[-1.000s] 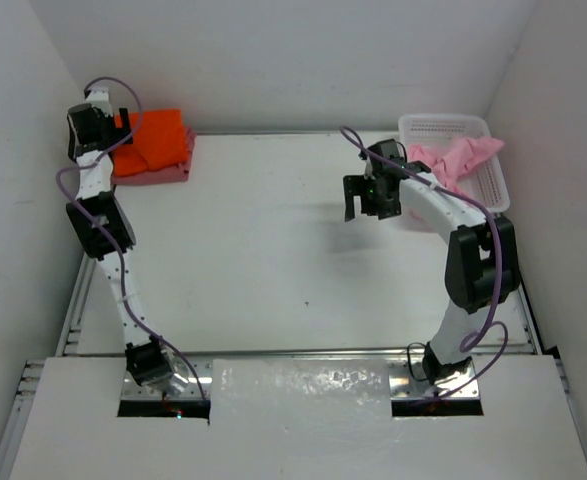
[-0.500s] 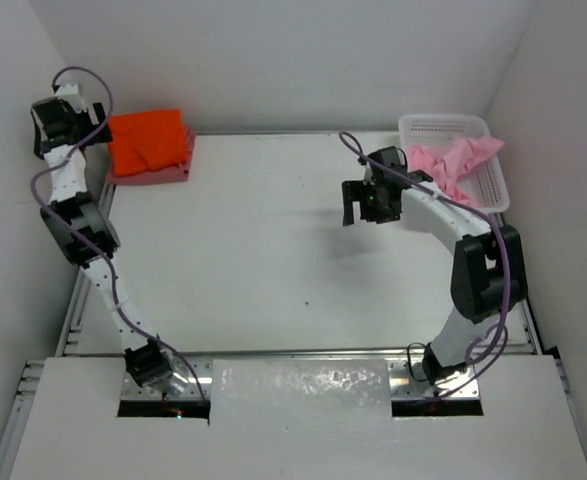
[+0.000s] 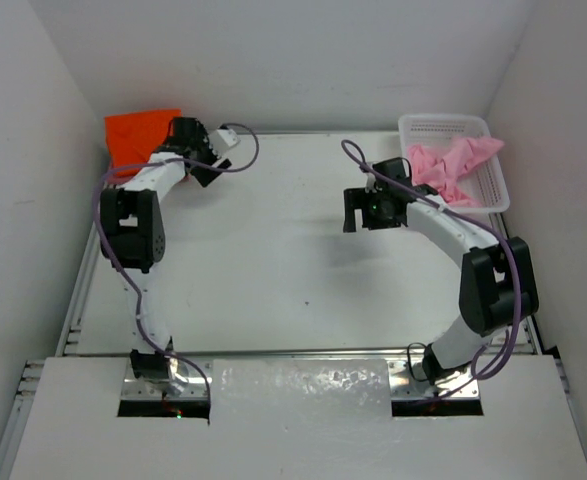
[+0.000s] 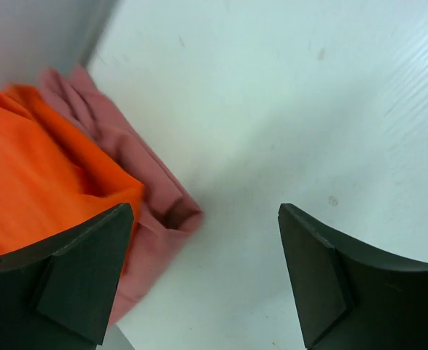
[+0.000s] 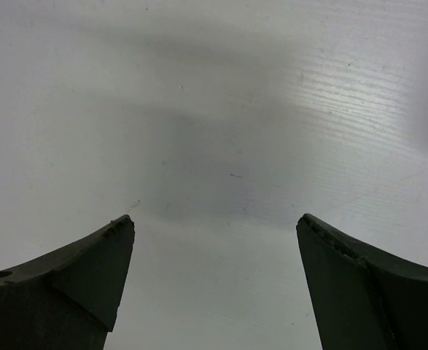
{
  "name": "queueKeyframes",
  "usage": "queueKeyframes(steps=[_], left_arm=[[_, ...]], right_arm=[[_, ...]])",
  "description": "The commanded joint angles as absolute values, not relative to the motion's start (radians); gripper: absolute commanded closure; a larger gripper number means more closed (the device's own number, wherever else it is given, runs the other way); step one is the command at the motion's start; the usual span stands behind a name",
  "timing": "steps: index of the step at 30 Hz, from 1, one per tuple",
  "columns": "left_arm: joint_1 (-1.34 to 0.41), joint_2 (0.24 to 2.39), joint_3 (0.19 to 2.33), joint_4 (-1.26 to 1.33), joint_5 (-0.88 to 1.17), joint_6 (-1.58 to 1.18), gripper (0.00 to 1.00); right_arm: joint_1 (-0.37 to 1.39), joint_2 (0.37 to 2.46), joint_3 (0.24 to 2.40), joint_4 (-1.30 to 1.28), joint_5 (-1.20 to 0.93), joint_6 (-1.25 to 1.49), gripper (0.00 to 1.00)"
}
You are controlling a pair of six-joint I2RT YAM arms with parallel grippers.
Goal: Fold and stack the t-shirts
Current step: Put the neatly folded tshirt into the corner of the board with the left arm
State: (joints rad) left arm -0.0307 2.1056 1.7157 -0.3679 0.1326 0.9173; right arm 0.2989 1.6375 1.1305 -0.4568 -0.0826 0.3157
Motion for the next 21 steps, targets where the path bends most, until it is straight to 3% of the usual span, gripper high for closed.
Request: queueKeyframes(steps=[1,9,21], left_arm=[[0.026,2.126,1.710,-0.246,-0.034,0.967,0.21],[0.009,2.195,1.707,-0.054,-0.201,0.874,0.28],[0.011,2.289,1.779,-0.100,-0.130,0.836,0.31]], right_arm=[[0.307,1.591,1.114,-0.411,-0.092,0.304,0.12],[0.307,1.617,1.106,-0.393,-0.097,0.307,0.12],[0.307,1.651,1.147,-0.414,-0.106,0.298,0.12]])
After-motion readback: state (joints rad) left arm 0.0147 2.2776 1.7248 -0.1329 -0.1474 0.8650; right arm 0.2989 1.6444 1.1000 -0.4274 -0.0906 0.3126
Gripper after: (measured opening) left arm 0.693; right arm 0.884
